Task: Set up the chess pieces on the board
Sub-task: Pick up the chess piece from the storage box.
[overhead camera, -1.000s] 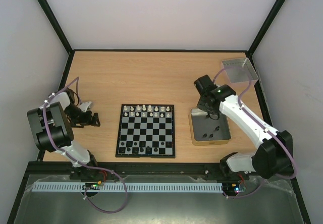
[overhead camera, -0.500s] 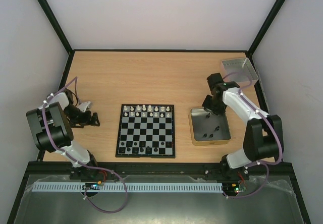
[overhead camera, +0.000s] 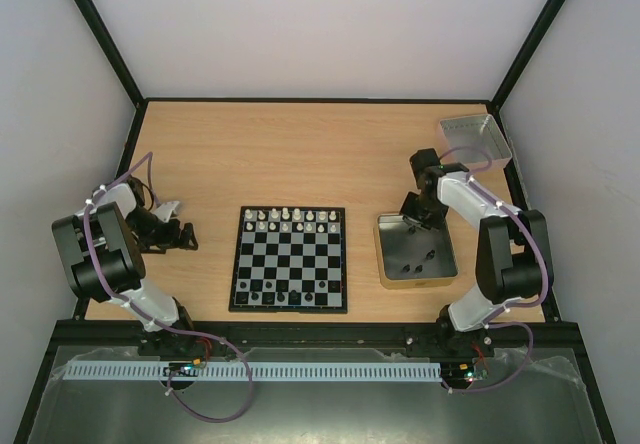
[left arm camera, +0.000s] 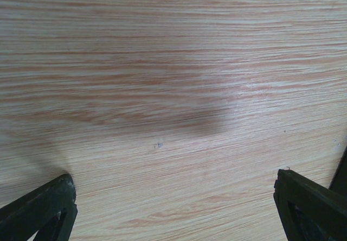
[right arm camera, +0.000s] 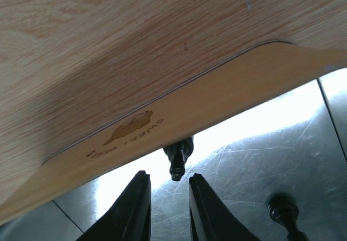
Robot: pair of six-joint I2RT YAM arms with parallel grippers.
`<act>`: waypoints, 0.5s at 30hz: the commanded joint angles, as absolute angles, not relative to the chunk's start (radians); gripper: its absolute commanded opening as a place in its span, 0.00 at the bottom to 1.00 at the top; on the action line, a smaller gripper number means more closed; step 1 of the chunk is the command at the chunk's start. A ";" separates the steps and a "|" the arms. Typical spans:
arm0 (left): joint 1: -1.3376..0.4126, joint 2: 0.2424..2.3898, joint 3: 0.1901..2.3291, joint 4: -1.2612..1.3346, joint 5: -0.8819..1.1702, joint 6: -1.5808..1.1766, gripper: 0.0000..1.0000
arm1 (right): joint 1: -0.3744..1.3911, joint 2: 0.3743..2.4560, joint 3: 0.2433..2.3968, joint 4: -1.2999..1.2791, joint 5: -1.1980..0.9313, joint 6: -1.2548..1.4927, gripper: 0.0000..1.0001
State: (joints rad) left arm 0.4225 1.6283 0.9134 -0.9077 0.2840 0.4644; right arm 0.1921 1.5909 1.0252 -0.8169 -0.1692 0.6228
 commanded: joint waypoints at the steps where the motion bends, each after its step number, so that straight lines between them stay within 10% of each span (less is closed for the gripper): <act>1: 0.430 1.637 0.895 -0.923 0.294 0.477 0.99 | 0.186 1.580 1.003 -0.815 -0.145 0.597 0.19; 15: 0.431 1.635 0.894 -0.919 0.287 0.472 0.99 | 0.176 1.626 1.008 -0.788 -0.145 0.585 0.12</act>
